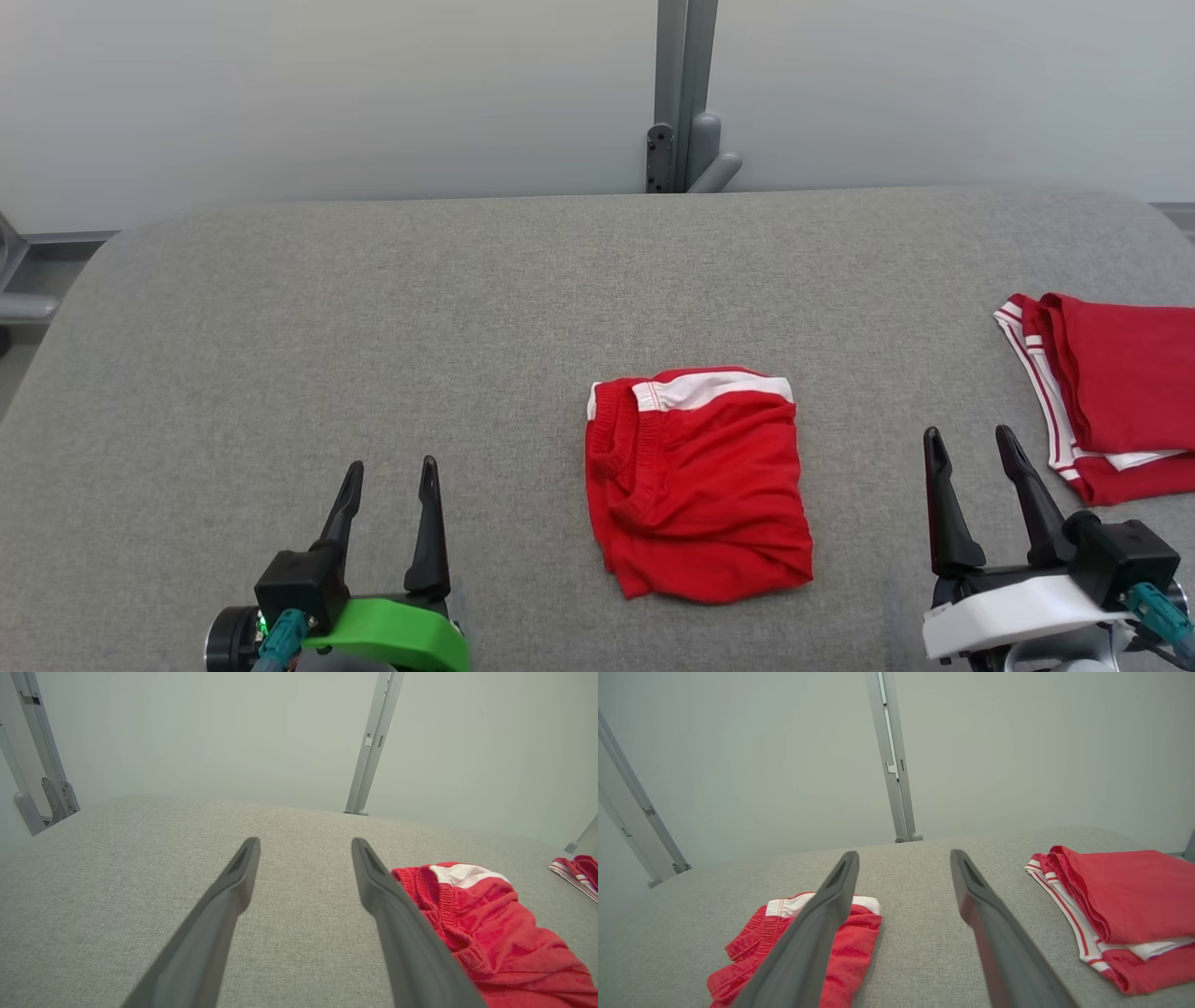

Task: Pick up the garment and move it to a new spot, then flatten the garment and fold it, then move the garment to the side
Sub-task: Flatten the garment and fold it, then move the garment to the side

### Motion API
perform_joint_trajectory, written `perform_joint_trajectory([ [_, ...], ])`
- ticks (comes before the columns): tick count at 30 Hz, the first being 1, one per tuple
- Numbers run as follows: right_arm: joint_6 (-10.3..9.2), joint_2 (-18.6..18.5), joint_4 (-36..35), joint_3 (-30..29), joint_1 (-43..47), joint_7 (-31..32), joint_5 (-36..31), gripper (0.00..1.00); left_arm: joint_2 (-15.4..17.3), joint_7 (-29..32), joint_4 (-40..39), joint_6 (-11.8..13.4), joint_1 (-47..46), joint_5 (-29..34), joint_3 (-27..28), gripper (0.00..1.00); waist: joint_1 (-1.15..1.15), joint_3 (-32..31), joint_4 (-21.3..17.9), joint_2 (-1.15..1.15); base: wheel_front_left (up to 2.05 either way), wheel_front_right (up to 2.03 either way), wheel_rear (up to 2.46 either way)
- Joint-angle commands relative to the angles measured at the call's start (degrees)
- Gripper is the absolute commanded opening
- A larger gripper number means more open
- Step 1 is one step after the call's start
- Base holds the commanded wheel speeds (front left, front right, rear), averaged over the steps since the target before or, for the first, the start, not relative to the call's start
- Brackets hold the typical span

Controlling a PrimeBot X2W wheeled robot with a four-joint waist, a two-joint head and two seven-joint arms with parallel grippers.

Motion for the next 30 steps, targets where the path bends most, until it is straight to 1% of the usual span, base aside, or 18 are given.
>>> perform_joint_trajectory([
  [1,-0.01,-0.09,-0.85,-0.09,1.12,-0.20,0.35,1.00,0.35,-0.02,-0.54,0.33,1.23,0.56,0.26,1.00,0.00,0.01,-0.02,0.00,0.00,0.00,0.00],
  [9,-0.01,-0.10,-1.06,-0.04,2.09,-0.21,1.33,1.00,0.13,-0.02,-2.07,0.10,2.99,0.93,0.63,1.00,0.00,-0.20,0.51,0.00,0.00,0.00,0.00],
  [28,-0.01,-0.10,0.64,-0.37,1.94,-0.22,1.28,1.00,-0.06,-0.01,-1.60,-0.23,3.60,1.77,0.68,1.00,0.00,-1.16,1.58,0.00,0.00,0.00,0.00],
  [30,-0.01,-0.10,1.30,-0.48,1.65,0.68,1.26,1.00,-0.07,-0.01,-1.46,-0.28,3.66,1.72,0.63,1.00,0.00,-1.24,1.70,0.00,0.00,0.00,0.00],
])
